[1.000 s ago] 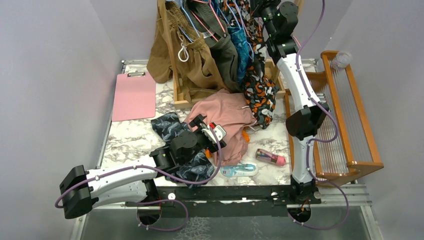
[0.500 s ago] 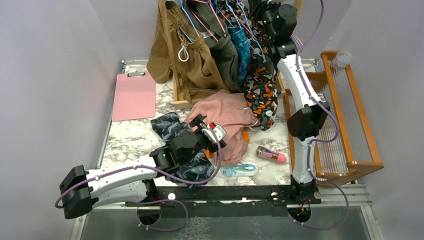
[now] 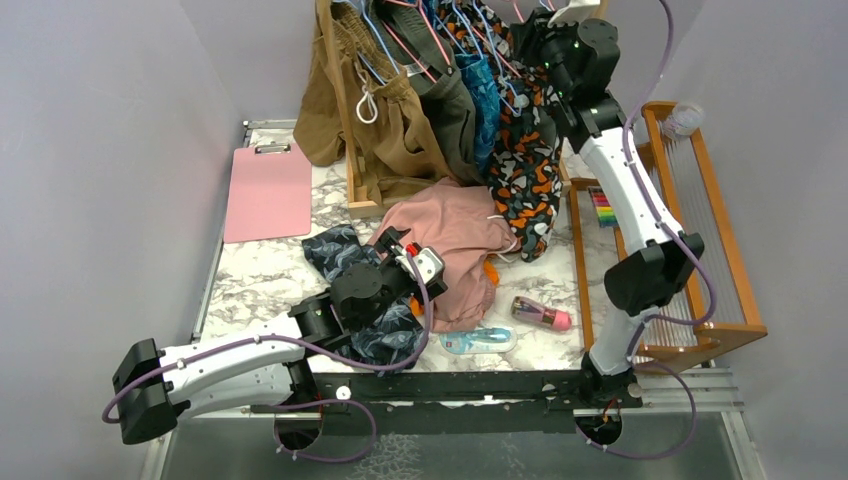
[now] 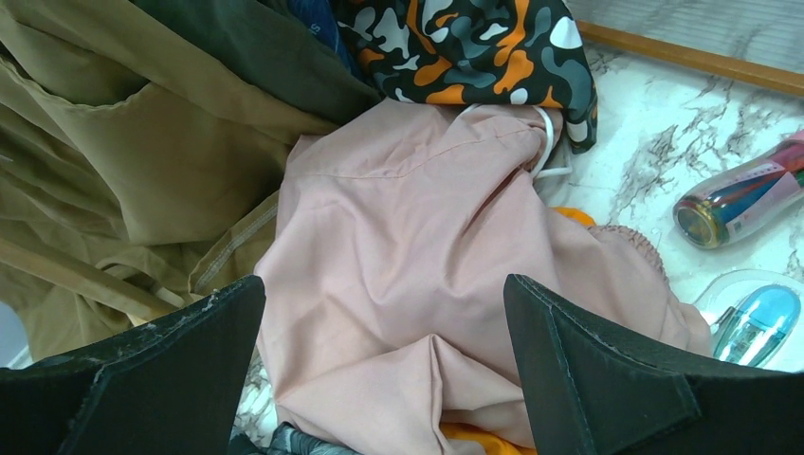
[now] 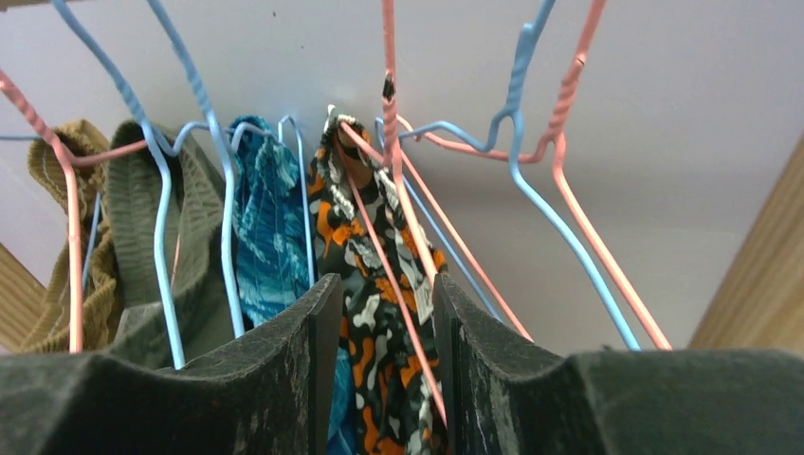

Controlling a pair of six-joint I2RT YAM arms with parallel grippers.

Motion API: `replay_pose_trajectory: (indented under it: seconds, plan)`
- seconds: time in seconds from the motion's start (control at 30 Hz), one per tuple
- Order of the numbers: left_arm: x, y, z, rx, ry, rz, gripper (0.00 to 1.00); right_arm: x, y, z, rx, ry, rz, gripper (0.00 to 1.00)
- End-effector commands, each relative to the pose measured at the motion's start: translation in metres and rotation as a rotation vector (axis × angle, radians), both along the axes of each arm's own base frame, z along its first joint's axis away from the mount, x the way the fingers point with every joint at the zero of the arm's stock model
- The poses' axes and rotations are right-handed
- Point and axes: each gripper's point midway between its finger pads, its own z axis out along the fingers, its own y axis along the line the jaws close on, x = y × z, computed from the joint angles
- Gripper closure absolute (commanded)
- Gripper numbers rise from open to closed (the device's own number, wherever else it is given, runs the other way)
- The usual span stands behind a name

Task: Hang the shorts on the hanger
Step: Place the hanger at the clothesline.

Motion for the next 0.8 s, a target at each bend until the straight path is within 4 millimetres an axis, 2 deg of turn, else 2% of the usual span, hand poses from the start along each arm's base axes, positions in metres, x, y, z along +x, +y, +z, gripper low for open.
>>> replay_pose_trajectory:
  seconds: [0.0,0.3,0.53,0.63,0.77]
  plan:
    - [-0.006,-0.005,0.012,-0.058,0.010,-0.036,0.01,-0.014,-0.017,-0.019,-0.074,0.072,-0.061,0.56]
    - [-0.008,-0.004,0.016,-0.071,0.011,-0.039,0.01,-0.036,-0.053,-0.029,-0.115,0.119,-0.206,0.50]
    - [-0.009,-0.003,0.017,-0.074,0.014,-0.042,0.01,-0.047,-0.065,-0.050,-0.127,0.181,-0.235,0.50]
    - [-0.010,-0.003,0.018,-0.077,0.013,-0.045,0.01,-0.058,-0.065,-0.046,-0.107,0.166,-0.217,0.49]
    - [-0.010,-0.003,0.020,-0.080,0.011,-0.046,0.01,-0.074,-0.064,-0.029,-0.066,0.143,-0.193,0.48]
